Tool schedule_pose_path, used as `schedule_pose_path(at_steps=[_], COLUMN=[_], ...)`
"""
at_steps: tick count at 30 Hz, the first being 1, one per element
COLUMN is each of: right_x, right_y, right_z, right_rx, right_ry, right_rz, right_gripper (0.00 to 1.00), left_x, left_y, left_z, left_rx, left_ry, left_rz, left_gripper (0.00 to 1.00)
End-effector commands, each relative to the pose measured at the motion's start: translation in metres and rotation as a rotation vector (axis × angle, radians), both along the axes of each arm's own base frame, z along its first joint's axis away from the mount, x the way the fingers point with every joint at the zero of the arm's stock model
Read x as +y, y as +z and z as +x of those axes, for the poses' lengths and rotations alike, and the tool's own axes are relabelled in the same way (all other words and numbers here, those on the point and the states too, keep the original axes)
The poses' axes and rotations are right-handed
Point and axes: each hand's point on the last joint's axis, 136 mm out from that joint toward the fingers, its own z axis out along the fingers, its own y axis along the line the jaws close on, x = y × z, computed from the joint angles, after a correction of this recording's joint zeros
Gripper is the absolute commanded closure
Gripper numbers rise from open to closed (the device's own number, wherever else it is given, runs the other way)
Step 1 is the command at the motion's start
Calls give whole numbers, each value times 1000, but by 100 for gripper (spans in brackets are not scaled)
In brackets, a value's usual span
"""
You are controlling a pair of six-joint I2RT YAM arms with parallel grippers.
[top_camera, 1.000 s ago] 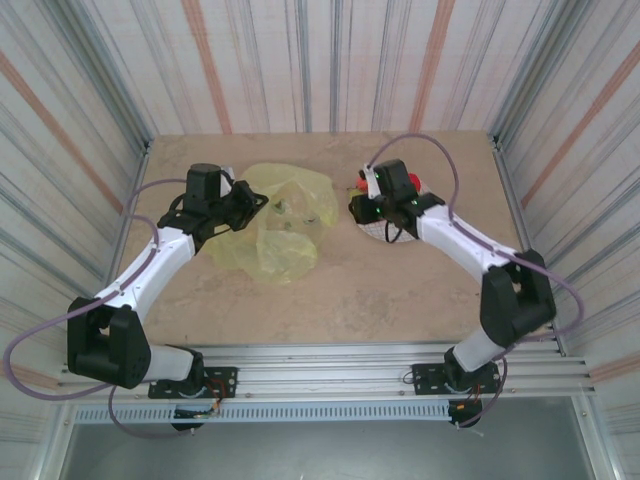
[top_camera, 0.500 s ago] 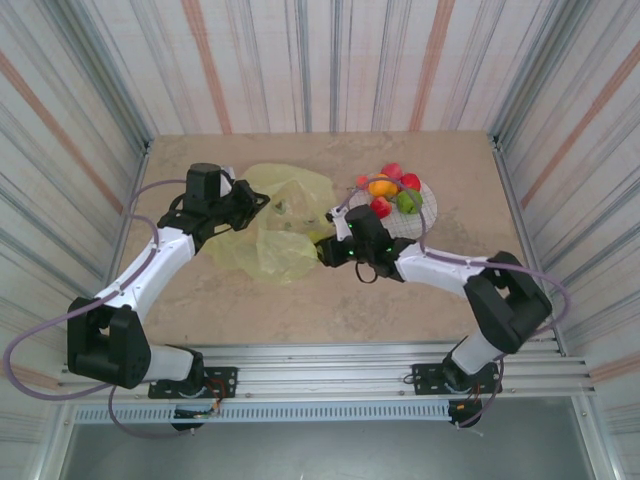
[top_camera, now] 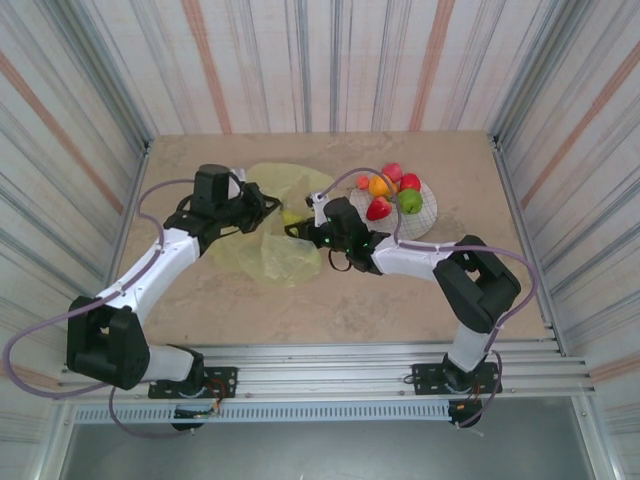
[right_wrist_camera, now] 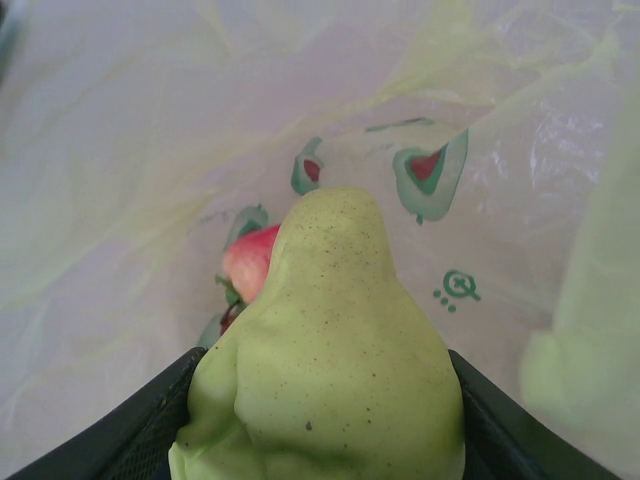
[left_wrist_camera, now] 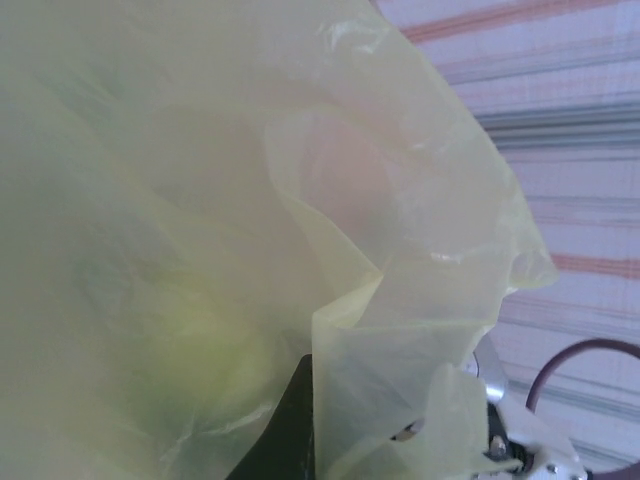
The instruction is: Place the fruits into the plastic bag
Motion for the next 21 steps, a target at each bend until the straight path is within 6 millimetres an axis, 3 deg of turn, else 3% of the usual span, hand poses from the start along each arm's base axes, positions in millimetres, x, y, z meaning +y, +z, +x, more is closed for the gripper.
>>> schedule_pose_path(at_steps=[1, 4, 7, 15, 21], right_x=[-25, -44, -46, -22, 0], right_y=[14, 19, 19, -10, -15], right_z=[19, 15, 6, -16, -10], right_rx=[12, 27, 40, 144, 211], right_ry=[-83, -92, -86, -73, -88], right_rz=[34, 34, 41, 70, 116], right_gripper=[48, 48, 48, 45, 43], left_x=[-19, -32, -38, -36, -40], left_y=[22, 32, 36, 19, 15], left_z=[-5, -9, -10, -8, -9], left_rx=[-34, -49, -59, -40, -23], left_ry=[-61, -91, -103, -96, -110], left_rz=[-46, -57, -62, -36, -49], left_gripper=[100, 100, 100, 100, 100])
